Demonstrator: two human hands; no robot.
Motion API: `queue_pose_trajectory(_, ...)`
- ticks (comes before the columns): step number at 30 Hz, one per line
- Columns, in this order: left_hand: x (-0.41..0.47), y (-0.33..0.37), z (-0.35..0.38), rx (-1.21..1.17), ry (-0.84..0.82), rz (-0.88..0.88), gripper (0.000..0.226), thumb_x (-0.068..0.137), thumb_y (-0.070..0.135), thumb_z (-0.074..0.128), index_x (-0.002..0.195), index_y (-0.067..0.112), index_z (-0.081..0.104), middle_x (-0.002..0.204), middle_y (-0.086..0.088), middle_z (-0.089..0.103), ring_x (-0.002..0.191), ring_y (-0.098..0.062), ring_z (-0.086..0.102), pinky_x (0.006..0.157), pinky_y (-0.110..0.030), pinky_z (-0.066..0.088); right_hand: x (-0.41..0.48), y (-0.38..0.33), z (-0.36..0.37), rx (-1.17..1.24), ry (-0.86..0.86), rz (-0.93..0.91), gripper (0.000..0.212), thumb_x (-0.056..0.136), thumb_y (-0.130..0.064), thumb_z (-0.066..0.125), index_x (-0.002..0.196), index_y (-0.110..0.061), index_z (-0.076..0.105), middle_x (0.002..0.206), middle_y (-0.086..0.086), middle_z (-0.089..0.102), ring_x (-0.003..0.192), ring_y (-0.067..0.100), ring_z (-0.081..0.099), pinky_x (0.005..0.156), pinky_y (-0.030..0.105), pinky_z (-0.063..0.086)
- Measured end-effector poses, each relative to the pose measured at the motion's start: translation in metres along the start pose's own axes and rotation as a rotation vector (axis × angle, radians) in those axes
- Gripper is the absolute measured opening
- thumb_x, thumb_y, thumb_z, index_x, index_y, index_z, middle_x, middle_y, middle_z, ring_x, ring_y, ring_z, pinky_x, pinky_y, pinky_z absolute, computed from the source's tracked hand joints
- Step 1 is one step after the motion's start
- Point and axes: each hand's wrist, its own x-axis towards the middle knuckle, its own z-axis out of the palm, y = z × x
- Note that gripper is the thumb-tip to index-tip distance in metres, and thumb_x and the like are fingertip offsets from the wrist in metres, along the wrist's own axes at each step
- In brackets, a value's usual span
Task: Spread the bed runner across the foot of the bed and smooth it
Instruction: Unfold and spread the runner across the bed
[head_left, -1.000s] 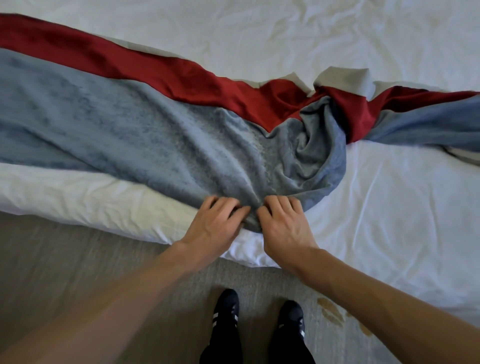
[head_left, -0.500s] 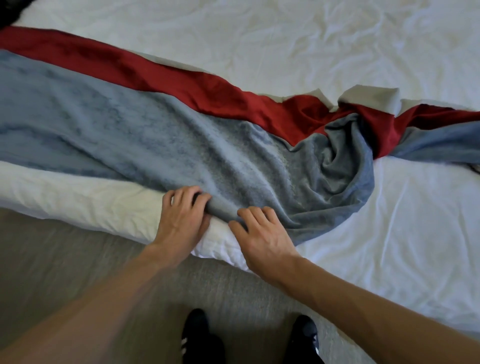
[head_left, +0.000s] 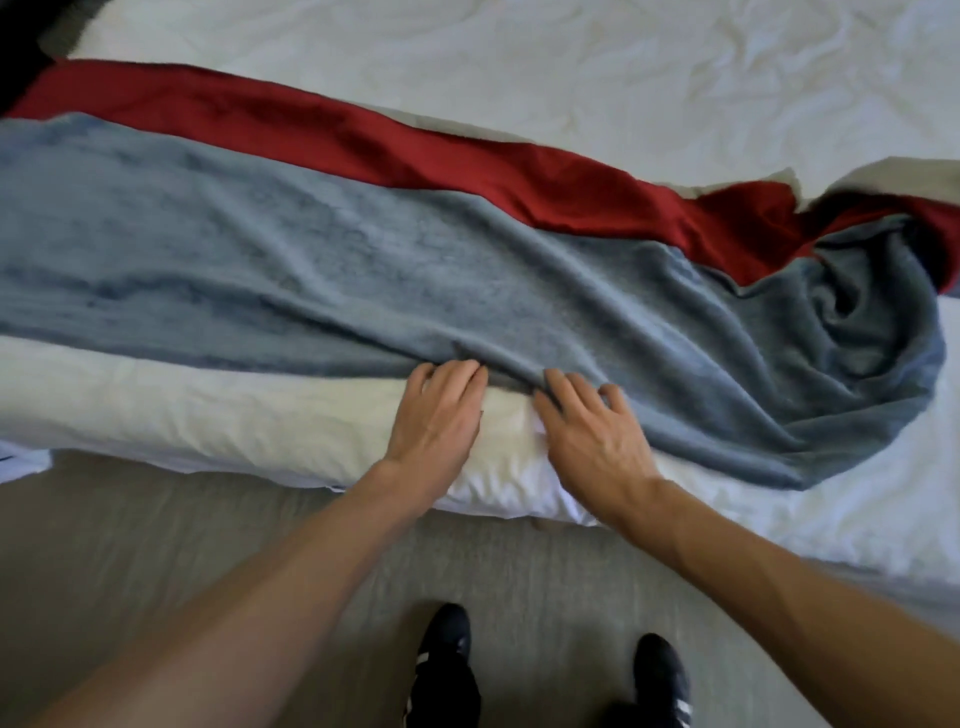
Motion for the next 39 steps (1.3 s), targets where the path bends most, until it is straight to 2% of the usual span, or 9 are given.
queue_pose_trajectory(8, 0.027, -0.031, 0.011, -0.058, -0.143, 0.116, 0.046, 0.094, 0.014, 0.05, 0.138, 0.009, 0.036, 0.152, -0.01, 0.028, 0.143, -0.024, 0.018, 0.116, -0.037, 0.009, 0.025, 0.013, 0.002, -0.047, -0.088, 0.198, 0.049, 0.089, -0.024, 0.049, 0.135, -0.011, 0.036, 0.154, 0.024, 0.011, 0.14, 0.037, 0.016, 0.105, 0.051, 0.026)
queue_pose_trajectory(11, 0.04, -0.036, 0.015, -0.065, -0.169, 0.107, 0.037, 0.094, 0.016, 0.052, 0.128, 0.006, 0.045, 0.151, -0.012, 0.03, 0.142, -0.025, 0.021, 0.115, -0.038, 0.015, 0.035, 0.012, 0.009, -0.046, -0.106, 0.238, 0.043, 0.093, -0.022, 0.048, 0.134, -0.012, 0.038, 0.155, 0.025, 0.007, 0.142, 0.038, 0.01, 0.109, 0.053, 0.021)
queue_pose_trajectory(14, 0.045, -0.034, 0.014, -0.023, -0.129, 0.135, 0.025, 0.085, 0.009, 0.066, 0.108, 0.001, 0.061, 0.131, -0.021, 0.052, 0.123, -0.035, 0.047, 0.098, -0.045, 0.037, 0.039, 0.01, 0.015, -0.025, -0.072, 0.273, 0.034, 0.092, -0.016, 0.053, 0.126, -0.011, 0.047, 0.152, 0.026, 0.016, 0.14, 0.038, 0.015, 0.108, 0.053, 0.022)
queue_pose_trajectory(17, 0.049, -0.031, 0.012, -0.051, 0.001, 0.093, 0.014, 0.075, 0.0, 0.071, 0.087, 0.0, 0.062, 0.094, -0.011, 0.058, 0.087, -0.032, 0.054, 0.07, -0.04, 0.041, 0.044, 0.01, 0.013, -0.047, -0.042, 0.28, 0.023, 0.086, -0.015, 0.063, 0.108, -0.013, 0.057, 0.134, 0.017, 0.04, 0.123, 0.033, 0.038, 0.099, 0.045, 0.032)
queue_pose_trajectory(19, 0.051, -0.031, 0.011, -0.132, 0.052, -0.028, 0.006, 0.084, 0.009, 0.062, 0.087, 0.004, 0.058, 0.081, 0.002, 0.048, 0.081, -0.022, 0.045, 0.069, -0.033, 0.033, 0.046, 0.01, 0.01, -0.054, -0.023, 0.258, 0.017, 0.081, -0.013, 0.068, 0.096, -0.014, 0.06, 0.114, 0.009, 0.047, 0.105, 0.028, 0.044, 0.09, 0.04, 0.036)
queue_pose_trajectory(25, 0.03, -0.038, 0.006, -0.108, 0.112, 0.14, 0.017, 0.078, -0.008, 0.058, 0.079, 0.009, 0.06, 0.081, -0.006, 0.056, 0.074, -0.026, 0.05, 0.07, -0.038, 0.037, 0.034, 0.009, 0.006, 0.038, 0.161, 0.15, 0.009, 0.085, -0.008, 0.057, 0.088, -0.012, 0.064, 0.088, 0.005, 0.054, 0.082, 0.025, 0.047, 0.079, 0.037, 0.034)
queue_pose_trajectory(31, -0.009, -0.05, -0.004, -0.103, -0.007, 0.273, 0.02, 0.084, 0.016, 0.041, 0.069, 0.013, 0.053, 0.082, 0.0, 0.051, 0.074, -0.017, 0.045, 0.073, -0.037, 0.034, -0.01, -0.015, 0.01, 0.247, 0.136, 0.025, 0.008, 0.079, -0.006, 0.06, 0.073, -0.011, 0.058, 0.066, 0.004, 0.055, 0.06, 0.024, 0.049, 0.075, 0.037, 0.034)
queue_pose_trajectory(36, -0.014, -0.044, -0.001, -0.076, -0.082, 0.265, 0.031, 0.087, 0.03, 0.041, 0.096, 0.01, 0.063, 0.109, -0.008, 0.057, 0.1, -0.023, 0.055, 0.09, -0.042, 0.038, -0.015, -0.024, 0.014, 0.243, 0.08, 0.044, 0.024, 0.092, -0.026, 0.044, 0.092, -0.011, 0.063, 0.092, 0.007, 0.061, 0.083, 0.027, 0.056, 0.079, 0.04, 0.041)
queue_pose_trajectory(39, -0.01, -0.033, 0.003, -0.033, -0.238, 0.234, 0.059, 0.092, 0.047, 0.027, 0.14, 0.015, 0.038, 0.151, -0.011, 0.03, 0.139, -0.027, 0.027, 0.113, -0.052, 0.02, -0.016, -0.02, 0.014, 0.167, -0.024, 0.153, 0.051, 0.096, -0.041, 0.026, 0.133, -0.012, 0.048, 0.139, 0.018, 0.043, 0.128, 0.034, 0.041, 0.105, 0.052, 0.031)
